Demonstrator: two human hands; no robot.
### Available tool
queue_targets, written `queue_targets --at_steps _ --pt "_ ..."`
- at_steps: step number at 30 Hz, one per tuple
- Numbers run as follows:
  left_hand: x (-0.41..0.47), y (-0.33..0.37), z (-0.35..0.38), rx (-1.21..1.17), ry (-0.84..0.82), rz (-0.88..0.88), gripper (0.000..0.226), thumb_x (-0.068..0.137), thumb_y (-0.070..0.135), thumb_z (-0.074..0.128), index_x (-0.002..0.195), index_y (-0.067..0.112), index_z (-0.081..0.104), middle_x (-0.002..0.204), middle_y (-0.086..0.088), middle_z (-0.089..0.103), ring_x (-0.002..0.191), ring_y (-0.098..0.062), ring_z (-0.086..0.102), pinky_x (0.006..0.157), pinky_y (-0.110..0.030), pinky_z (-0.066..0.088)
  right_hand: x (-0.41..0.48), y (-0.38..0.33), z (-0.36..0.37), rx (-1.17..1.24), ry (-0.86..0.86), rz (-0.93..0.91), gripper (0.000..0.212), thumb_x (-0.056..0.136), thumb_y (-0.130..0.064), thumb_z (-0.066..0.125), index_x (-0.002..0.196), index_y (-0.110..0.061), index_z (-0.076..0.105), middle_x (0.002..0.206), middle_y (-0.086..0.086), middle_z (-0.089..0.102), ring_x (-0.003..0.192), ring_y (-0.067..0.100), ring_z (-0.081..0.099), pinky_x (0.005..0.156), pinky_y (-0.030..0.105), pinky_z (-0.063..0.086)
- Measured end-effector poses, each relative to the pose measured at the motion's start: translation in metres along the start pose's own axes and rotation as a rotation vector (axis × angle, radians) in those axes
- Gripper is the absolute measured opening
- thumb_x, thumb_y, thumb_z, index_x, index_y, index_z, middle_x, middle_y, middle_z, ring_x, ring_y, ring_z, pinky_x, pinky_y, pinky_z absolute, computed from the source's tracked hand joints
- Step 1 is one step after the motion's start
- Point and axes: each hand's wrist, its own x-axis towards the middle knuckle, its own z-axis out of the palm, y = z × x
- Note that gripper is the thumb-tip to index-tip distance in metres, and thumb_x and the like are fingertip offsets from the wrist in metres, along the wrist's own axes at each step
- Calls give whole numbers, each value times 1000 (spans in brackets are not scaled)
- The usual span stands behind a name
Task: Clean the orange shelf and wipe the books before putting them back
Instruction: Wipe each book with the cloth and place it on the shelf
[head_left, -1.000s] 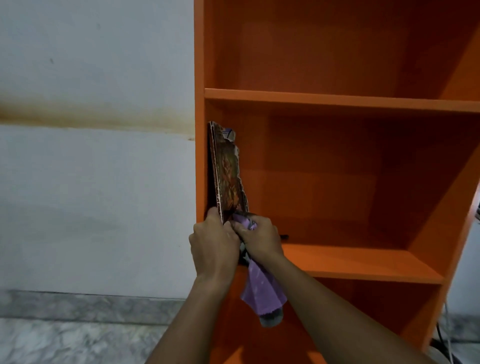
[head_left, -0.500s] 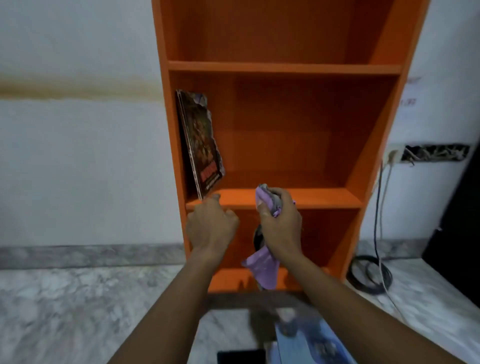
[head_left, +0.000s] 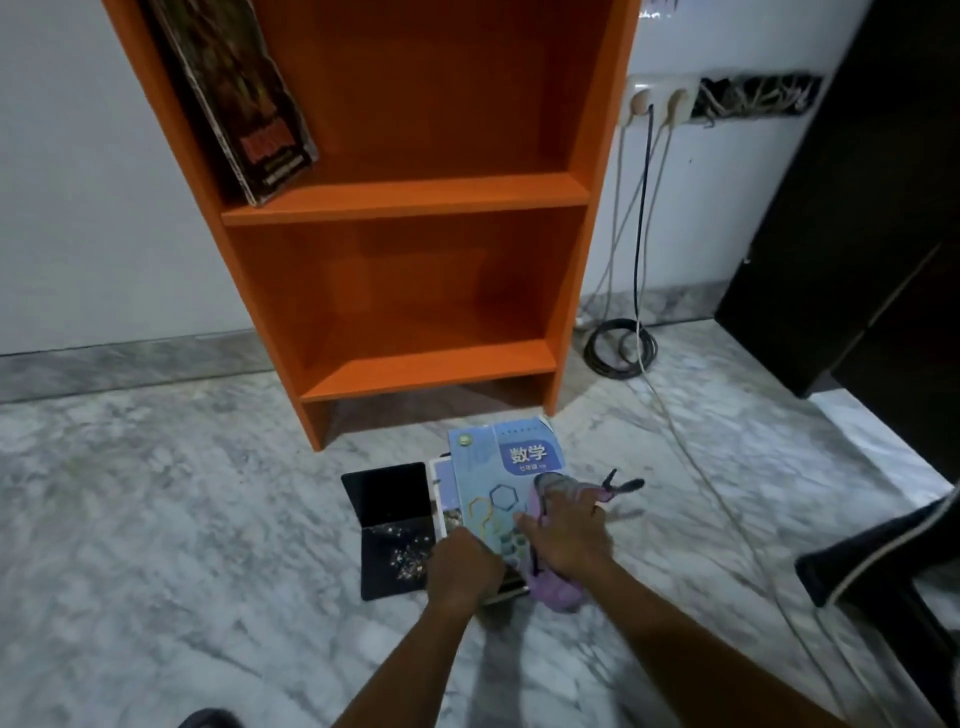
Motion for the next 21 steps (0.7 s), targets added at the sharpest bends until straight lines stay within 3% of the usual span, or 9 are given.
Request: queue_targets --at_steps 1,3,6,8,11,13,16,18,21 --pt "1 -5 10 -13 -6 -3 39 78 30 56 107 6 68 110 -13 73 107 -33 68 84 -34 56 -5 14 9 -144 -14 -21 85 84 -73 45 153 -25 32 153 24 23 140 46 29 111 49 31" --pt "5 -8 20 -89 13 -17 41 75 32 60 106 6 67 105 -11 72 104 -31 69 77 -31 53 -8 33 22 -333 105 -141 89 75 -69 45 153 -27 34 145 27 39 131 48 39 104 56 37" --pt "16 -1 21 -315 21 -147 40 75 35 72 106 11 66 102 -5 71 94 -27 68 74 -27 49 -6 47 34 -343 176 -203 73 75 -58 50 139 -22 53 115 25 59 103 45 60 81 53 53" --pt "28 0 21 -490 -33 -209 47 62 40 76 100 11 72 97 -6 74 88 -25 70 76 -32 56 -7 52 36 -351 158 -219 70 80 -57 44 139 -20 57 116 22 62 103 43 62 80 51 57" --pt "44 2 26 -677 -152 -181 32 78 13 75 107 2 71 104 -18 75 92 -31 72 81 -44 59 -9 57 32 -351 206 -287 64 83 -50 42 136 -17 59 118 18 64 109 38 55 85 55 56" --pt "37 12 20 -770 -215 -118 26 90 -7 59 115 2 59 113 -23 70 96 -35 69 76 -43 60 -9 54 30 -175 173 -322 55 89 -41 40 137 -20 56 127 12 64 119 33 52 95 51 53" --pt "32 18 9 -845 -275 -52 36 92 -14 52 116 13 50 119 -22 65 105 -41 66 85 -54 59 -19 42 33 365 169 -333 37 103 -31 47 138 -27 57 146 -7 55 138 13 48 116 26 35" --pt "30 19 -2 -878 -299 9 50 92 -16 51 128 19 51 121 -20 67 108 -42 66 92 -62 54 -32 26 23 602 163 -334 35 105 -26 52 138 -36 52 147 -20 50 140 1 44 115 12 29" --pt "18 24 -24 -837 -348 144 63 92 -15 49 138 29 53 122 -14 71 113 -38 67 99 -57 52 -37 -1 5 686 97 -470 39 105 -31 51 142 -41 48 151 -22 45 142 -5 38 115 12 29"
